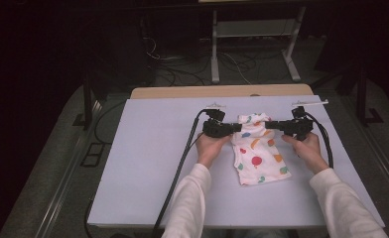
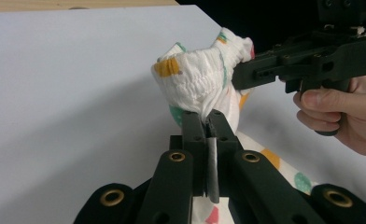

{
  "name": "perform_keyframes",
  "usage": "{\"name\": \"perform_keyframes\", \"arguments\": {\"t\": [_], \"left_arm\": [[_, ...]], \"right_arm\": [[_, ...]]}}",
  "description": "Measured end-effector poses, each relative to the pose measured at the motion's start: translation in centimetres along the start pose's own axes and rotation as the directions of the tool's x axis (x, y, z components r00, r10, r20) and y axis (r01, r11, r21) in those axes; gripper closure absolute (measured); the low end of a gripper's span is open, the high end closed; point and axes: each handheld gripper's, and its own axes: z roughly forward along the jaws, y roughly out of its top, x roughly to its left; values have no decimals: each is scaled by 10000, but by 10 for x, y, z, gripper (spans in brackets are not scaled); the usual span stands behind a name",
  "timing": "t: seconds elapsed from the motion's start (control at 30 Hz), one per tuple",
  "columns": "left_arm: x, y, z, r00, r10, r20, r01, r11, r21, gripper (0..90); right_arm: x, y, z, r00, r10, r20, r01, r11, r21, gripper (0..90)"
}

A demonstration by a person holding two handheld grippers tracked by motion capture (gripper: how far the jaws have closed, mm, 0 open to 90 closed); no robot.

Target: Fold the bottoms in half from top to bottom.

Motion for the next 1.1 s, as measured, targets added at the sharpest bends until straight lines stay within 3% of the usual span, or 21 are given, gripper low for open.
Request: {"name": "perform_keyframes", "arguments": {"t": [0.2,0.63,1.1], "left_arm": [[-7,-1,0,9997,64,250,-60,9999,-132,876],[-21,-5,-4,9990,292,336,-288,9995,-109,875],[-30,-15,-3,9971,576,492,-586,9981,175,875]], "right_arm": [[2,-4,-9,10000,-52,62,52,9999,88,863],[9,-11,-26,9989,-470,9,470,9988,136,863],[11,-25,-31,9984,-568,-33,569,9978,351,863]]}}
